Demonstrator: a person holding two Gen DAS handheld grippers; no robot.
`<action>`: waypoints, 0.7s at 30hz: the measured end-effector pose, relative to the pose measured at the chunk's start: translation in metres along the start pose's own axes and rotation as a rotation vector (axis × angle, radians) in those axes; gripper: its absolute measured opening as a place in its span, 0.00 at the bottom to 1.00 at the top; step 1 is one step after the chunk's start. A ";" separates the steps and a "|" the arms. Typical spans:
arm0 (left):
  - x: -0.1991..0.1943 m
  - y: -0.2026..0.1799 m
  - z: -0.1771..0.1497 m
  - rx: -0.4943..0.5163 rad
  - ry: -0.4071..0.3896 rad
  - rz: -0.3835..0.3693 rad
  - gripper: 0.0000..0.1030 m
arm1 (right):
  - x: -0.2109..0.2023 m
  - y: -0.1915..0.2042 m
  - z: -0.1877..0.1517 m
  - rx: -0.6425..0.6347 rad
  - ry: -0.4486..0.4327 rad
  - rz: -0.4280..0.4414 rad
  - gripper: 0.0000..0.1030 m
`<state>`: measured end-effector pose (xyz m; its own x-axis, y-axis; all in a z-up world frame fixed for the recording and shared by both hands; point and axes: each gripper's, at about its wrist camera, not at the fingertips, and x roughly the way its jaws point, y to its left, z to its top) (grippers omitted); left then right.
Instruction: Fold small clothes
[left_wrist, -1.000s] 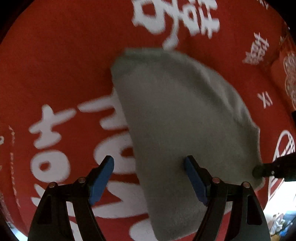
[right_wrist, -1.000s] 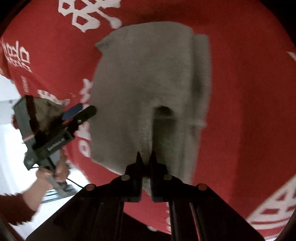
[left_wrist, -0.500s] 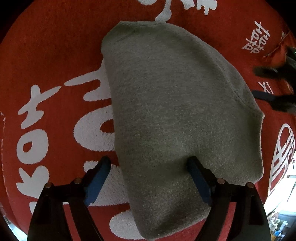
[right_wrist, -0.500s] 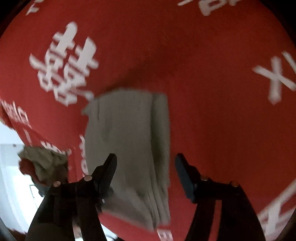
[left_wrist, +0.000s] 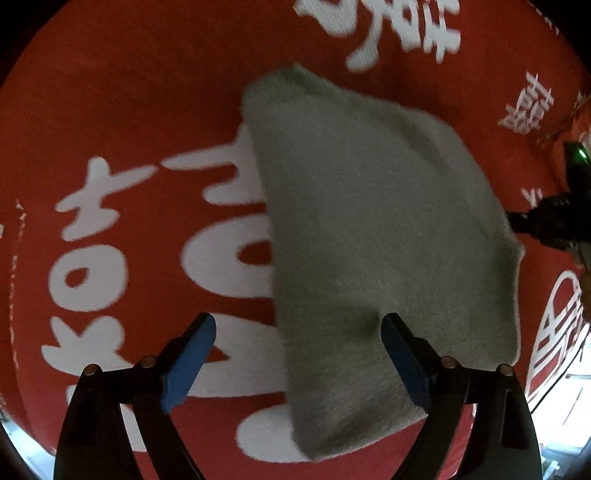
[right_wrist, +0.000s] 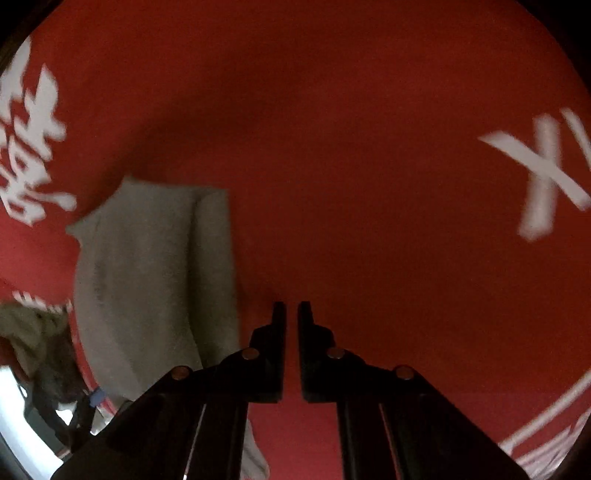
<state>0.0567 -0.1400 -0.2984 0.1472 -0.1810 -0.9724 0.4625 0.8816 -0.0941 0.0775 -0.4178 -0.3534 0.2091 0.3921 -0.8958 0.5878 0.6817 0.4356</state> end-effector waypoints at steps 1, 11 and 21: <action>-0.005 0.006 0.004 -0.009 -0.015 0.003 0.89 | -0.011 0.003 -0.003 0.001 -0.035 0.017 0.11; 0.012 -0.010 0.033 -0.021 0.016 0.069 0.89 | -0.011 0.131 -0.018 -0.327 -0.054 0.204 0.38; 0.038 -0.015 0.020 -0.038 0.117 0.038 1.00 | 0.026 0.106 -0.047 -0.326 -0.008 0.108 0.37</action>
<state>0.0724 -0.1687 -0.3297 0.0599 -0.0970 -0.9935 0.4245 0.9033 -0.0626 0.1080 -0.3066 -0.3261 0.2630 0.4690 -0.8431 0.2812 0.7987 0.5320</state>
